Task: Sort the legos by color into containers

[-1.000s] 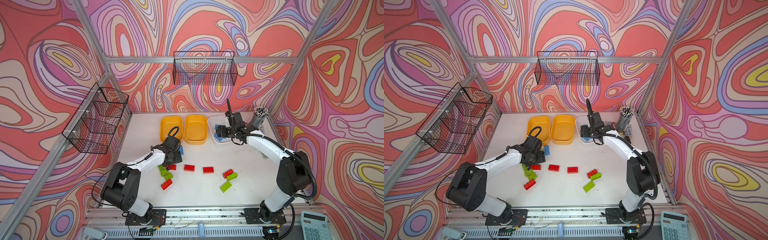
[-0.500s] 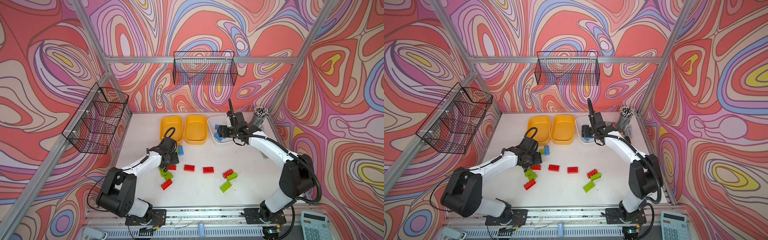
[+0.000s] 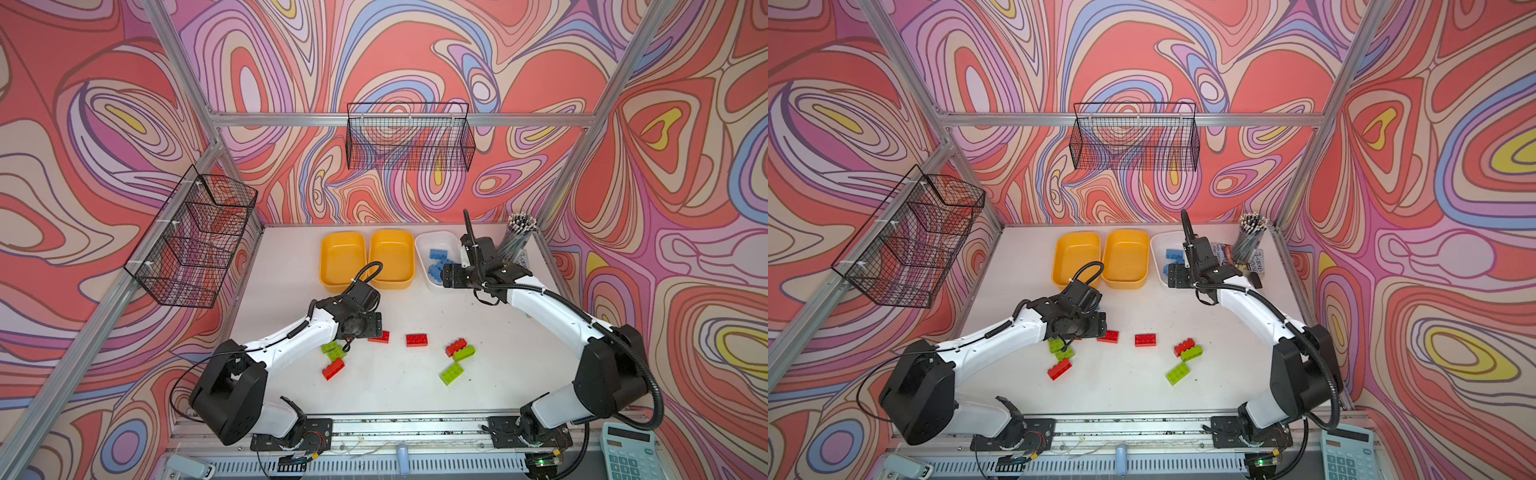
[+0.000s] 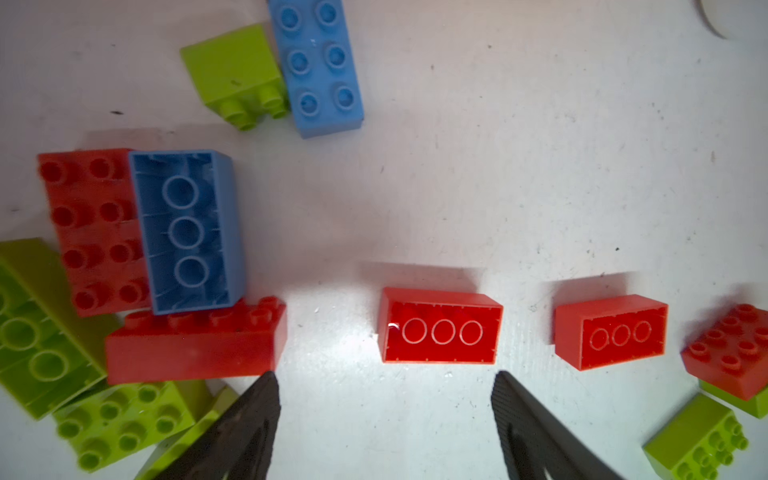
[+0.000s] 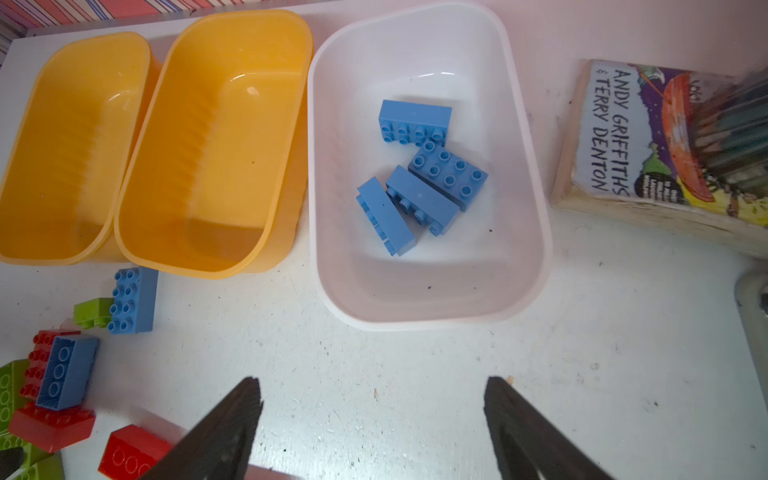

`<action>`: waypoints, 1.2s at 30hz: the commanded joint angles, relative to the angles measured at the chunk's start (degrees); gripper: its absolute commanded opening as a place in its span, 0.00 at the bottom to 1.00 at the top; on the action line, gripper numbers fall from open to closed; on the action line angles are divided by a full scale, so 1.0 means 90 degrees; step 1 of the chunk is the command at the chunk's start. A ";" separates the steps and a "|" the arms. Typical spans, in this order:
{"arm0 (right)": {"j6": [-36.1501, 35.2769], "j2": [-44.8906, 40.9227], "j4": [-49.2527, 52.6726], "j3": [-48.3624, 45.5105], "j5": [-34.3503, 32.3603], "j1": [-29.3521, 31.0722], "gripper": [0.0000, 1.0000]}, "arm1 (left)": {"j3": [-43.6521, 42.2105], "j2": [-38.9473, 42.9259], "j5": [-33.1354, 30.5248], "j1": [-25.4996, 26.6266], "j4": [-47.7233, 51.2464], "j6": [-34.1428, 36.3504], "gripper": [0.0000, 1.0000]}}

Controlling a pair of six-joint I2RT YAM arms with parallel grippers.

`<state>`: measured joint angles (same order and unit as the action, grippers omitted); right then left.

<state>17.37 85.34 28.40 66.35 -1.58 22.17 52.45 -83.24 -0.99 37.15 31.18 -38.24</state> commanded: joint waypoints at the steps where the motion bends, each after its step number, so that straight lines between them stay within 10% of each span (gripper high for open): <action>1: 0.0082 -0.0437 0.0132 -0.0256 -0.0125 0.0015 0.92 | 0.0252 -0.0364 -0.0010 0.0280 0.0078 -0.0187 0.90; 15: 0.0131 -0.1094 0.0292 -0.0653 -0.0176 0.0016 0.98 | 0.0384 -0.1377 -0.0055 0.0638 -0.0359 -0.0476 0.91; 36: 0.0176 -0.0972 0.0363 -0.0536 -0.0212 0.0015 0.98 | 0.0758 -0.1923 -0.0305 0.0638 0.0132 -0.0126 0.64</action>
<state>18.57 76.58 31.18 60.82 -2.74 22.17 58.35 -99.46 -2.83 42.72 28.67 -39.18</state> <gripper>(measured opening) 0.982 0.676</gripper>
